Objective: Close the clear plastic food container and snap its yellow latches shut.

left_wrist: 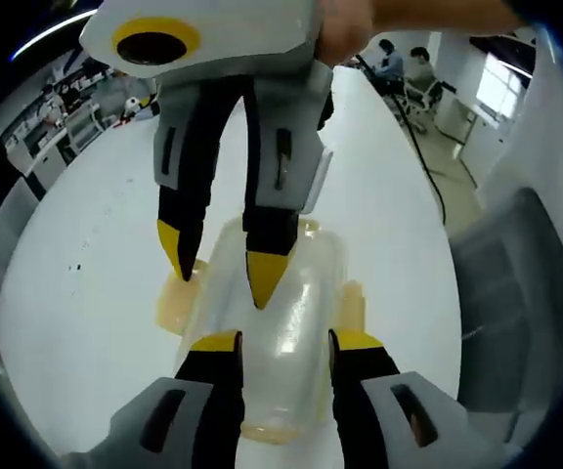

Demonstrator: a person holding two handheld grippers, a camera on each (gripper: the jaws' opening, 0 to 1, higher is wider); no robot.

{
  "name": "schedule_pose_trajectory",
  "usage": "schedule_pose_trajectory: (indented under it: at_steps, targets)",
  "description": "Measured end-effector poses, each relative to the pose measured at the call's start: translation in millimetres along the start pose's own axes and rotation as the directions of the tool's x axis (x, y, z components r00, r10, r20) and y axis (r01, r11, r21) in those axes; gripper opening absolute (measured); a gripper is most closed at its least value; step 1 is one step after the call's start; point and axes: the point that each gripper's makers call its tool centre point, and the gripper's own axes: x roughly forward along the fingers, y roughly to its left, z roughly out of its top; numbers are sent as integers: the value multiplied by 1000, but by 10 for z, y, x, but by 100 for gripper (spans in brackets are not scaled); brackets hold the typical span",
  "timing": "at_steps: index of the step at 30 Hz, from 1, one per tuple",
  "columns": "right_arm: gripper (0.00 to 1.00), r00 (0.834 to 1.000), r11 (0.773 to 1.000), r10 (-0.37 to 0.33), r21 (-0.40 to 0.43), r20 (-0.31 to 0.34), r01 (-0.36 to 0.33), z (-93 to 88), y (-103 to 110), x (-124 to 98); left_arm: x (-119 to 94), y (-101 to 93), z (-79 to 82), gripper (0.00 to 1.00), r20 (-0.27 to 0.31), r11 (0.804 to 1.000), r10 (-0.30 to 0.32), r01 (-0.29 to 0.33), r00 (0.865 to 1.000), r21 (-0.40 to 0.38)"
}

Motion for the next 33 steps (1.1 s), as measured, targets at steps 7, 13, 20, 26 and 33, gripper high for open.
schedule_pose_trajectory:
  at_steps: [7,13,20,26,33]
  targets:
    - [41,1000,999,29,22,-3,-29,9,22,42,11,-103,-15,36,2,999,21,-21,1000,25]
    - [42,998,998,53,27,-25,-53,-11,23,86,33,-133,-41,40,-20,994,55,-53,998,99]
    - [42,996,996,79,39,-33,-78,-26,26,113,58,-139,-73,41,-23,981,105,-100,994,169]
    - [41,993,991,111,74,-27,-109,-26,16,138,89,-148,-115,42,-27,953,165,-152,986,261]
    - [41,989,987,143,78,-38,-140,-26,32,152,100,-135,-117,42,4,944,206,-200,979,262]
